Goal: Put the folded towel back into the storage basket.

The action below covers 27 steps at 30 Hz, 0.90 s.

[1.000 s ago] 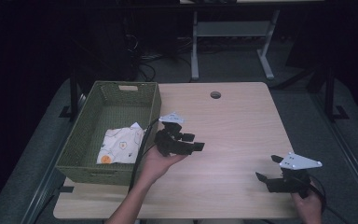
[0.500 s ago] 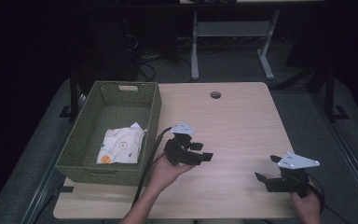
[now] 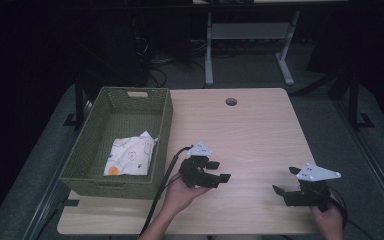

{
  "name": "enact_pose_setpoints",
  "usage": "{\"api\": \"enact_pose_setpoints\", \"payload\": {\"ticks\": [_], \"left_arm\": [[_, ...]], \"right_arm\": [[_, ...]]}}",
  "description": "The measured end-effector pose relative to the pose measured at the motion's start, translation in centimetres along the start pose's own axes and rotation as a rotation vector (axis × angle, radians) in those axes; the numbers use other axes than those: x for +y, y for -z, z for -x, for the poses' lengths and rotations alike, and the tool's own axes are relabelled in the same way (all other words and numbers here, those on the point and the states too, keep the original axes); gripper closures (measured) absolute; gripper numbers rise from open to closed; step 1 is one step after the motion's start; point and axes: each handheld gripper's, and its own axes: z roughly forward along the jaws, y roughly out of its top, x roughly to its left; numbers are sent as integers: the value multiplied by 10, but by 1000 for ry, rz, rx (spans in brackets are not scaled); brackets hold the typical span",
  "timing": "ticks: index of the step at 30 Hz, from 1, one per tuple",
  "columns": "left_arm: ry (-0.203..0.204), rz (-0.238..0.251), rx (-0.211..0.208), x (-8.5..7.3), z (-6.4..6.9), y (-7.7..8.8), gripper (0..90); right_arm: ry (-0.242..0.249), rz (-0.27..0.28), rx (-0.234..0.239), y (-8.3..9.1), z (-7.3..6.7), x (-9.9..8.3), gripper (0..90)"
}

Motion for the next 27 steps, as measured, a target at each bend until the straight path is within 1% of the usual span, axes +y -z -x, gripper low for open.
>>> {"api": "enact_pose_setpoints", "payload": {"ticks": [4,6,8,9,13,16,20,21,22,25,27], "left_arm": [[-17,-10,11,-6,4,-2,394],[-16,-14,8,-10,5,-2,394],[-23,-16,12,-15,5,-2,391],[-13,-21,8,-17,4,-3,390],[3,-16,5,-26,2,0,388],[-6,-14,12,-33,3,4,383],[-12,1,12,-41,5,6,379],[-13,-2,11,-43,5,6,375],[-14,-16,6,-44,6,5,362],[-15,-10,5,-46,6,8,353],[-26,-12,15,-49,7,9,351]], "right_arm": [[3,0,1,-1,0,0,138],[2,0,2,-1,0,0,137],[1,-1,2,-1,-1,0,138],[2,-2,2,-1,-1,0,138],[7,-6,1,-1,-1,-1,138],[5,-8,2,-1,-2,-1,137],[5,-10,5,-2,-3,-1,137],[8,-11,6,-2,-3,-1,137],[15,-9,7,-2,-4,0,137],[33,-7,9,-2,-5,1,138],[41,-11,13,-4,-5,1,137]]}}
